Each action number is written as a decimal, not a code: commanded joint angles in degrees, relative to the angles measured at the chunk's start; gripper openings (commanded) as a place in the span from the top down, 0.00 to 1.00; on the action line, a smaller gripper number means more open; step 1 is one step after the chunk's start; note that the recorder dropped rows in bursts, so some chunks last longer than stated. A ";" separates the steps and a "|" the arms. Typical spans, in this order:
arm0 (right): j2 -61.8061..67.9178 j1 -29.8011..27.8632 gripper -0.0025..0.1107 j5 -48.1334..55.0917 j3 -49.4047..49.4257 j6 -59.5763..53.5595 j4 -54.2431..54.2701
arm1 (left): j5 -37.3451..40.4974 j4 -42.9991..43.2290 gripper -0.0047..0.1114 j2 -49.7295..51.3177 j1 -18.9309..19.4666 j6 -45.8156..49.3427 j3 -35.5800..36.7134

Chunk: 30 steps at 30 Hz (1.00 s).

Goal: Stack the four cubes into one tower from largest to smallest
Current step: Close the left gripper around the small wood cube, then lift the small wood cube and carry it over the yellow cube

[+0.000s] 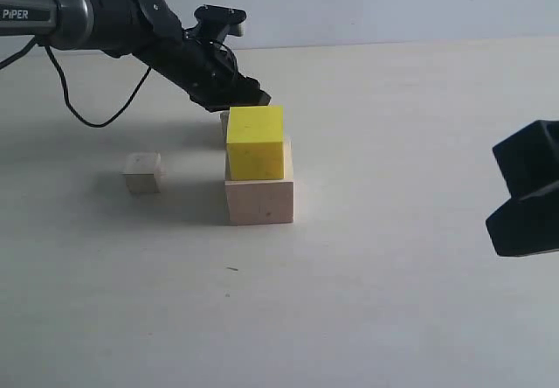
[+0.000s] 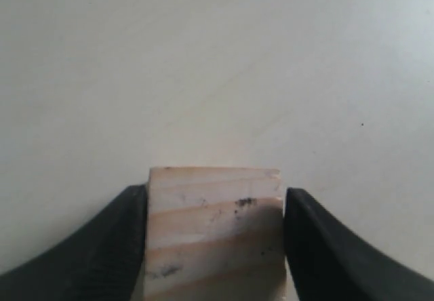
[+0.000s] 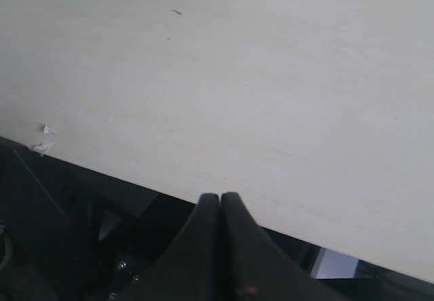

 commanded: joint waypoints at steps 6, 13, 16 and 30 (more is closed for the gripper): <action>-0.36 0.01 0.98 -0.36 0.26 -0.11 -0.09 | 1.55 0.93 0.94 -0.24 -0.23 -0.20 -0.40; -0.36 0.01 0.98 -0.36 0.26 -0.11 -0.21 | 2.99 4.26 0.96 -2.39 0.75 -3.13 -0.40; -0.36 0.01 0.98 -0.36 0.26 -0.11 -0.21 | 3.76 4.46 0.96 -4.21 1.93 -3.24 -0.40; -0.36 0.01 0.98 -0.36 0.26 -3.02 -0.59 | 21.08 7.64 0.96 -23.08 4.92 8.28 -0.40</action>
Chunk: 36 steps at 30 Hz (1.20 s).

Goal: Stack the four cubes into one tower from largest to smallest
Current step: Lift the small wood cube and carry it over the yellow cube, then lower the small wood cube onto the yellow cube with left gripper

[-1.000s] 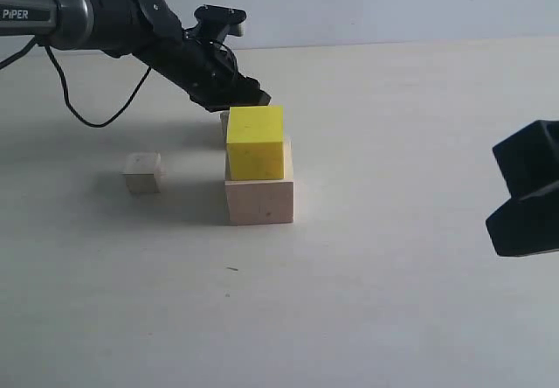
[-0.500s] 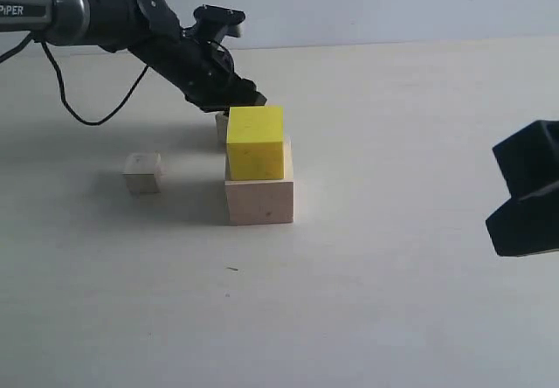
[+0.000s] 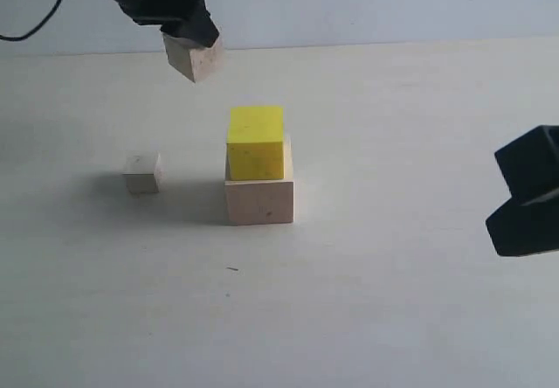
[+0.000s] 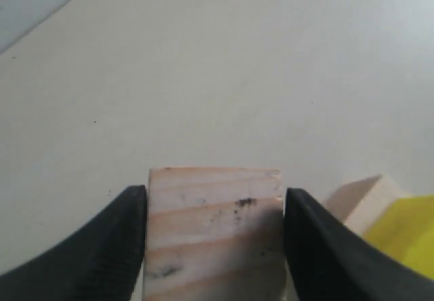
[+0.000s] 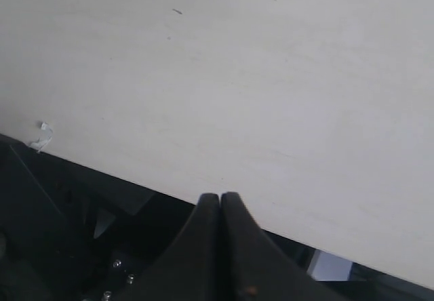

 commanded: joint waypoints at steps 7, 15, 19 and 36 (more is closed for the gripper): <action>-0.36 0.01 0.98 -0.36 0.26 -3.15 -0.59 | 19.71 -11.77 0.96 -10.60 0.27 22.45 -0.22; -0.36 0.01 0.98 -0.36 0.26 -3.15 -0.07 | 21.68 -19.69 0.96 -10.73 -0.07 34.67 -0.22; -0.36 0.01 0.98 -0.36 0.26 -3.15 0.11 | 21.68 -19.96 0.96 -10.26 -0.07 35.68 -0.22; -0.36 0.01 0.98 -0.36 0.26 -3.15 0.81 | 21.68 -13.52 0.96 -5.68 -5.97 37.08 -0.22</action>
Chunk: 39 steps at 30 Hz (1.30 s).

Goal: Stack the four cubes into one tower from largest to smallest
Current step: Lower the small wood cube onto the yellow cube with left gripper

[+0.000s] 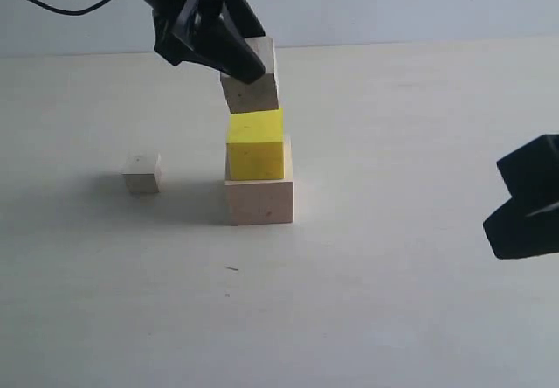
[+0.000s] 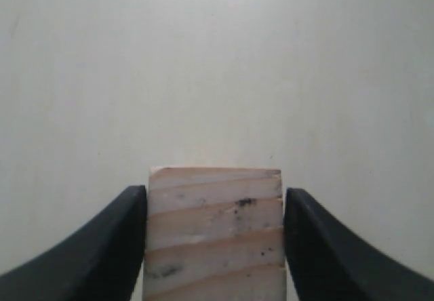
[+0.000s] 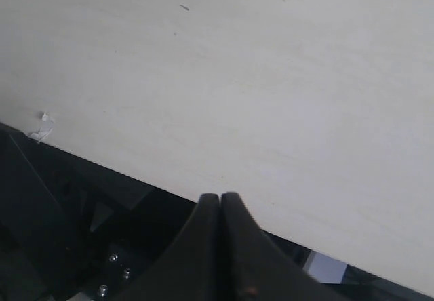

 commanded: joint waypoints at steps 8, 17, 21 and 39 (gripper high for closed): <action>-0.36 0.01 0.98 -0.36 0.26 -1.03 0.20 | 0.03 0.59 0.96 1.37 -0.35 -0.21 -0.22; -0.36 0.01 0.98 -0.36 0.26 -1.26 0.20 | 0.03 -0.18 0.96 2.09 -0.35 -0.21 -0.22; -0.36 0.01 0.98 -0.36 0.26 -1.26 0.20 | 0.03 -0.29 0.96 2.09 -0.35 -0.21 -0.22; -0.36 0.01 0.98 -0.36 0.26 -1.25 0.43 | 0.03 -0.08 0.96 3.81 -0.35 1.57 -0.22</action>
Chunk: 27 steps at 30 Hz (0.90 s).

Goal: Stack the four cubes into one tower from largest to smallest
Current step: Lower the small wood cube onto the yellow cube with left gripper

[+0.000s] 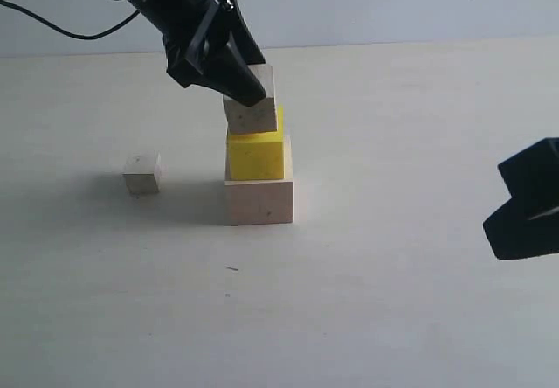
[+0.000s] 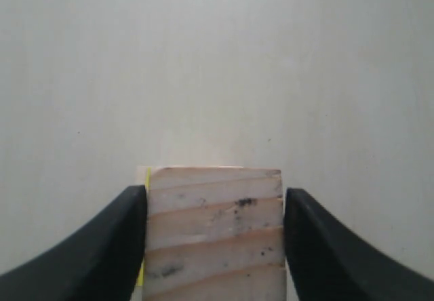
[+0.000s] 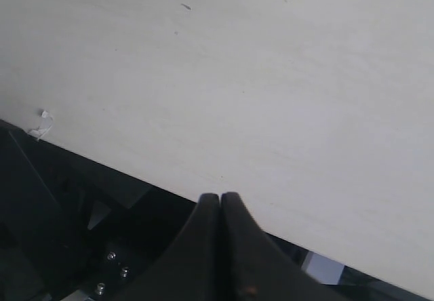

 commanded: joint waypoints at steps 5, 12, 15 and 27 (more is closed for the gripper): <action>-0.36 0.01 0.98 -0.36 0.26 -0.38 0.33 | 0.03 -0.93 0.96 -0.11 -0.35 1.57 -0.22; -0.36 0.01 0.98 -0.36 0.26 -0.38 0.33 | 0.03 -0.93 0.96 -0.11 -0.35 -0.15 -0.22; -0.36 0.01 0.98 -0.36 0.26 -0.38 0.33 | 0.03 -0.93 0.96 -0.11 -0.35 -0.29 -0.22; -0.36 0.01 0.98 -0.36 0.26 -0.38 0.55 | 0.03 -0.93 0.96 0.34 -0.35 -0.35 -0.22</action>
